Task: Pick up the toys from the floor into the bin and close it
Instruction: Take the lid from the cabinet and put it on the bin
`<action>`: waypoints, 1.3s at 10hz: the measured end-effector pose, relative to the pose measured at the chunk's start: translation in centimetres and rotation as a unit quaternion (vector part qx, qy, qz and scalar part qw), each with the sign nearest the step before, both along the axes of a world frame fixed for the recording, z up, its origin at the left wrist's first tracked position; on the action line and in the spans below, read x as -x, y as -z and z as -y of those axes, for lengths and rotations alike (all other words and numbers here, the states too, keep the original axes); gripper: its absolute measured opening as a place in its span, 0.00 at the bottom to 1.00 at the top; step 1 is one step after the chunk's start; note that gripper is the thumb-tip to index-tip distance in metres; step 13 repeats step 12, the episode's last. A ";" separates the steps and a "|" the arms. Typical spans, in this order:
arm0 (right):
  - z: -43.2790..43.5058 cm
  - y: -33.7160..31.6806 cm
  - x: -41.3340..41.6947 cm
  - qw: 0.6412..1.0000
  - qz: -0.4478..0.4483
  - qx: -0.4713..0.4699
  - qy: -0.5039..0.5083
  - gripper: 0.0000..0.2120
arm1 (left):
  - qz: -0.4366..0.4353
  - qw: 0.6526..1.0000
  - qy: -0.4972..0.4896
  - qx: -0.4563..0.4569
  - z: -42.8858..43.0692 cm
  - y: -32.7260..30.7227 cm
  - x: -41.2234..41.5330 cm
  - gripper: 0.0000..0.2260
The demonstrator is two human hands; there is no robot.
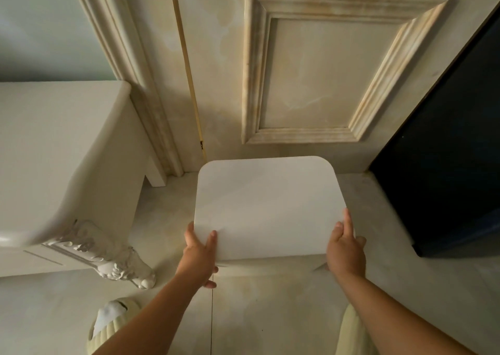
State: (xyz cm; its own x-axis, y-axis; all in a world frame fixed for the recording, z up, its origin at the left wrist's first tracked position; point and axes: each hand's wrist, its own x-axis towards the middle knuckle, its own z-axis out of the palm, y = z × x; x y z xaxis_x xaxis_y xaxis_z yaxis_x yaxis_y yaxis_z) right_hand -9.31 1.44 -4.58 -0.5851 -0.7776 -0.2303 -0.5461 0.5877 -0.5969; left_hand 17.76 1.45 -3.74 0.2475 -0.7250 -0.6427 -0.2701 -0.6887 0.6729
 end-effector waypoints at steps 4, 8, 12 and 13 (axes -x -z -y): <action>7.0 -0.1 0.0 0.999 -0.008 -0.032 -0.018 0.23 | 0.008 1.000 -0.009 0.005 6.8 0.6 -0.4 0.25; 9.4 0.2 0.1 0.999 -0.018 -0.017 -0.030 0.23 | -0.003 1.000 -0.014 0.022 8.7 1.5 -0.4 0.26; 9.1 -2.1 2.4 0.995 0.067 -0.031 -0.073 0.25 | -0.090 0.993 -0.060 -0.048 8.8 -1.3 -2.2 0.32; 9.1 -2.1 2.4 0.995 0.067 -0.031 -0.073 0.25 | -0.090 0.993 -0.060 -0.048 8.8 -1.3 -2.2 0.32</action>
